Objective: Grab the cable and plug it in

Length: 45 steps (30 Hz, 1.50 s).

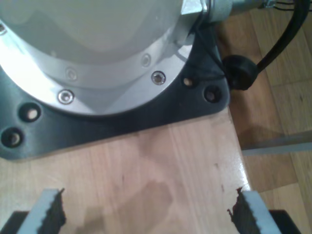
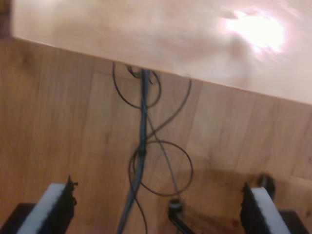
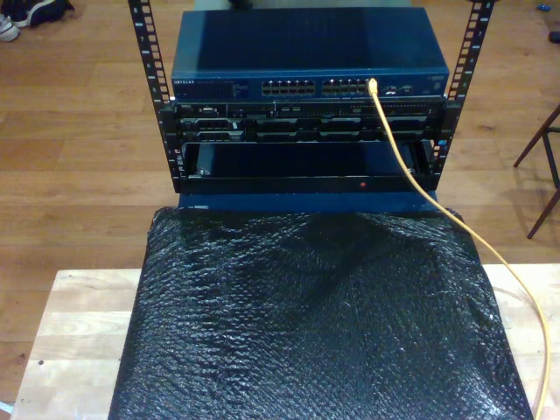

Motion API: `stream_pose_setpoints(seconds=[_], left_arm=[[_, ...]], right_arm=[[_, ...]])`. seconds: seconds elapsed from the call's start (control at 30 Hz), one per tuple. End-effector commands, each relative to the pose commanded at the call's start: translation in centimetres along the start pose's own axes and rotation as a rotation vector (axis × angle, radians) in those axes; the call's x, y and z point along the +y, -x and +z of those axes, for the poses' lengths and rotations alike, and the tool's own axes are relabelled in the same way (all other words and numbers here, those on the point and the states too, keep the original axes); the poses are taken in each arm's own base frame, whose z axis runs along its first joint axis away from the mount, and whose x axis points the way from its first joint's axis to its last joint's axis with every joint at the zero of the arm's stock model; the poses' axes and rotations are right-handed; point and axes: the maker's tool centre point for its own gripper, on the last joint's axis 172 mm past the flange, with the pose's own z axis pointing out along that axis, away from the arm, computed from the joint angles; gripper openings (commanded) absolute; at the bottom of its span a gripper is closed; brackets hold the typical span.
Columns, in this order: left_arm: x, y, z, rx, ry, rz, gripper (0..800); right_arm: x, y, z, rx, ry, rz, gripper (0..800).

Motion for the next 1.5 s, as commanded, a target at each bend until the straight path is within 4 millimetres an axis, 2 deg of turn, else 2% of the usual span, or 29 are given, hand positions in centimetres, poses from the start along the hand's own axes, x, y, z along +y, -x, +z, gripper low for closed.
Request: stream_pose_setpoints(seconds=[0.23, 0.53, 0.73, 1.0, 1.33, 1.5], left_arm=[[0.0, 0.0, 0.0, 0.000, 0.000, 0.000, 800], [0.0, 0.0, 0.0, 0.000, 0.000, 0.000, 800], [0.0, 0.0, 0.0, -0.002, 0.000, 0.000, 800], [0.0, 0.0, 0.0, 0.000, 0.000, 0.000, 800], [0.0, 0.0, 0.0, 0.000, 0.000, 0.000, 800], [0.0, 0.0, 0.0, 0.000, 0.000, 0.000, 800]], right_arm=[[-2.8, -3.4, 3.8, 0.061, 0.011, 0.008, 799], [-3.9, -7.3, 8.5, 0.155, 0.025, 0.057, 799], [-4.2, -6.9, 9.1, 0.134, 0.031, 0.080, 800], [-4.1, -6.1, 11.5, 0.066, 0.039, 0.095, 800], [-4.1, -6.6, 13.4, 0.051, 0.057, 0.133, 800], [-3.0, -6.3, 14.3, 0.025, 0.112, 0.187, 800]])
